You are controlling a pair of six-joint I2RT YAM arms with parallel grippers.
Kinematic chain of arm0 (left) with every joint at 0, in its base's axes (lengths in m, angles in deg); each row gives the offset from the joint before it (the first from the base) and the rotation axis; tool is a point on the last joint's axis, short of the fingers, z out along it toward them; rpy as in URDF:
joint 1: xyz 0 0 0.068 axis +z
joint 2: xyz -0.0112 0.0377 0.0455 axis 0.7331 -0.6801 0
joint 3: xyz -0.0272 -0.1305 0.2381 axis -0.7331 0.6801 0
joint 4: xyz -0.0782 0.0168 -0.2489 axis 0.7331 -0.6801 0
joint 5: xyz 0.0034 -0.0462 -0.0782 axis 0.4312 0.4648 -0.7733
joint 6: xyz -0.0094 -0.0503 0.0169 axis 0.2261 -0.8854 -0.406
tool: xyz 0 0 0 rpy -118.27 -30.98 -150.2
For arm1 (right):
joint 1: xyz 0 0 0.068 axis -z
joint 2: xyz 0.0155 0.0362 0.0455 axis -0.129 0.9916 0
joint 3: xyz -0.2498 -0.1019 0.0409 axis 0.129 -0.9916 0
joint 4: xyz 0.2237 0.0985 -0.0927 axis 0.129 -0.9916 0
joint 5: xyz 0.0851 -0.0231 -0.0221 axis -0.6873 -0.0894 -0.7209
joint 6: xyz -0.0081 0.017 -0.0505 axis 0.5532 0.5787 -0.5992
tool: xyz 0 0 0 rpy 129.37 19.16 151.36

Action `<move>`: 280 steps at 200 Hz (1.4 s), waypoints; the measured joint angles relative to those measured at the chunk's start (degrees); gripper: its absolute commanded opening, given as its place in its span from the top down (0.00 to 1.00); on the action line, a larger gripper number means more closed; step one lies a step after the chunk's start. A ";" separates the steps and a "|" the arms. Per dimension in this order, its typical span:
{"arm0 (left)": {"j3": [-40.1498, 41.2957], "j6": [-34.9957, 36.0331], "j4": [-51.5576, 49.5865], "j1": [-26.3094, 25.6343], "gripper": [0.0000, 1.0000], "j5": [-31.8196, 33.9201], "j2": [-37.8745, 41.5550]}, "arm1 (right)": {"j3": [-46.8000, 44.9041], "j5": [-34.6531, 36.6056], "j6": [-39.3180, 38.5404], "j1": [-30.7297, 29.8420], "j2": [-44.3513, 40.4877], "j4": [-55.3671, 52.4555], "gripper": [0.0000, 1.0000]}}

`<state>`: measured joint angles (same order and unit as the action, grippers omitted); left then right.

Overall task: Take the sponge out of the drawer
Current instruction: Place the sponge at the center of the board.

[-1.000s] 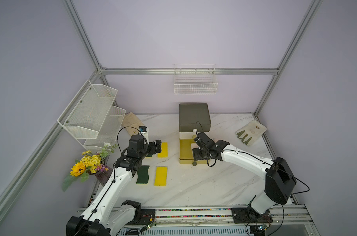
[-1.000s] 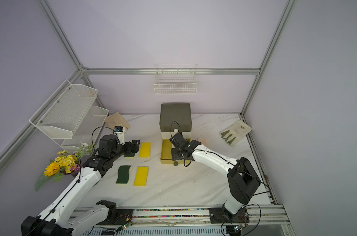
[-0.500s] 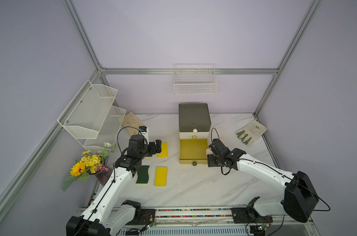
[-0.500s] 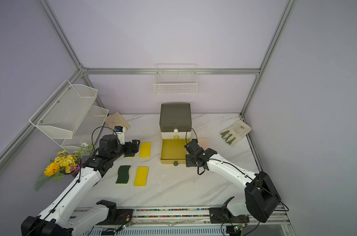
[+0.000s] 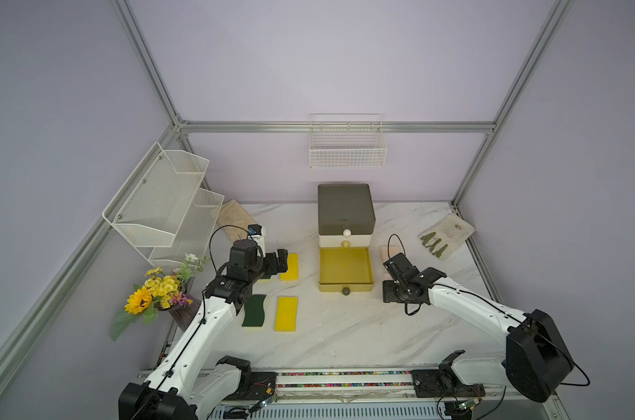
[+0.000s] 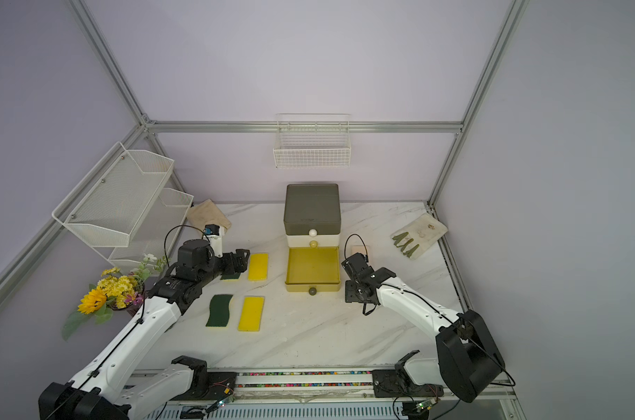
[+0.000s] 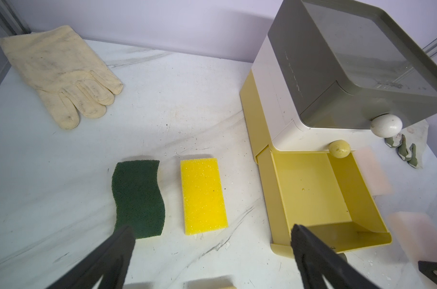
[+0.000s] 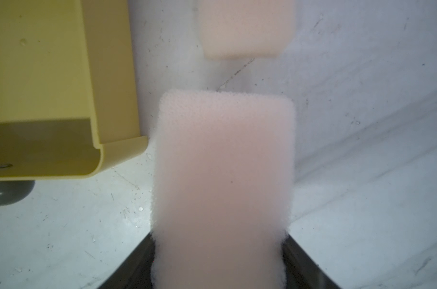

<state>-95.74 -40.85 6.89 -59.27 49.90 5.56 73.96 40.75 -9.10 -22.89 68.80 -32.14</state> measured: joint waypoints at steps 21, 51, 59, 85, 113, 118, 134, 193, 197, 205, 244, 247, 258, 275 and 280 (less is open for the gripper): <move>0.00 -0.02 0.00 0.00 0.00 0.00 0.00 | -0.55 -0.09 -0.28 0.35 1.97 0.20 0.30; 0.00 -0.02 0.00 0.00 0.00 -0.02 0.00 | -1.25 -0.44 -0.98 0.70 4.61 0.50 0.30; 0.00 -0.02 0.00 0.00 0.00 -0.02 0.00 | -1.38 -0.66 -1.16 0.76 5.07 0.61 0.29; 0.00 -0.02 0.00 0.00 0.00 -0.02 0.00 | -1.51 -1.16 -1.38 1.14 5.92 0.68 0.27; 0.00 -0.02 0.00 0.00 0.00 -0.02 0.00 | -1.51 -1.05 -1.16 1.40 6.51 0.59 0.21; 0.00 -0.02 0.00 0.00 0.00 -0.02 0.00 | -1.53 -0.96 -1.07 1.42 6.58 0.57 0.20; 0.00 -0.02 0.00 0.00 0.00 -0.02 0.00 | -1.75 -0.55 -0.63 1.44 6.62 0.35 0.16; 0.00 -0.02 0.00 0.00 0.00 -0.09 0.00 | -1.55 0.52 0.31 1.73 3.43 -1.07 0.08; 0.00 -0.02 0.00 0.00 0.00 -0.09 0.00 | -1.36 0.24 0.28 1.73 2.69 -1.16 0.07; 0.00 -0.02 0.00 0.00 0.00 -0.13 0.00 | -0.72 -0.48 0.35 1.77 0.90 -1.05 0.07; 0.00 -0.02 0.00 0.00 0.00 -0.13 0.00 | 1.11 -8.41 1.44 2.08 -5.77 4.00 0.04; 0.00 -0.02 0.00 0.00 0.00 -0.13 0.00 | 1.05 -9.18 1.53 2.10 -5.97 4.57 0.04; 0.00 0.00 0.00 0.00 0.00 -0.15 0.00 | 0.46 -12.04 2.29 2.10 -6.34 7.08 0.03; 0.00 -0.02 0.00 0.00 0.00 -0.15 0.00 | -1.29 -16.94 3.37 2.08 -6.25 10.80 0.03; 0.00 -0.02 0.00 0.00 0.00 -0.15 0.00 | -1.77 -17.94 3.63 2.08 -6.10 11.43 0.03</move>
<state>-95.74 -40.87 6.89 -59.27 49.75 5.56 72.19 22.81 -5.47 -20.81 62.70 -20.71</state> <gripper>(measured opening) 0.997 0.971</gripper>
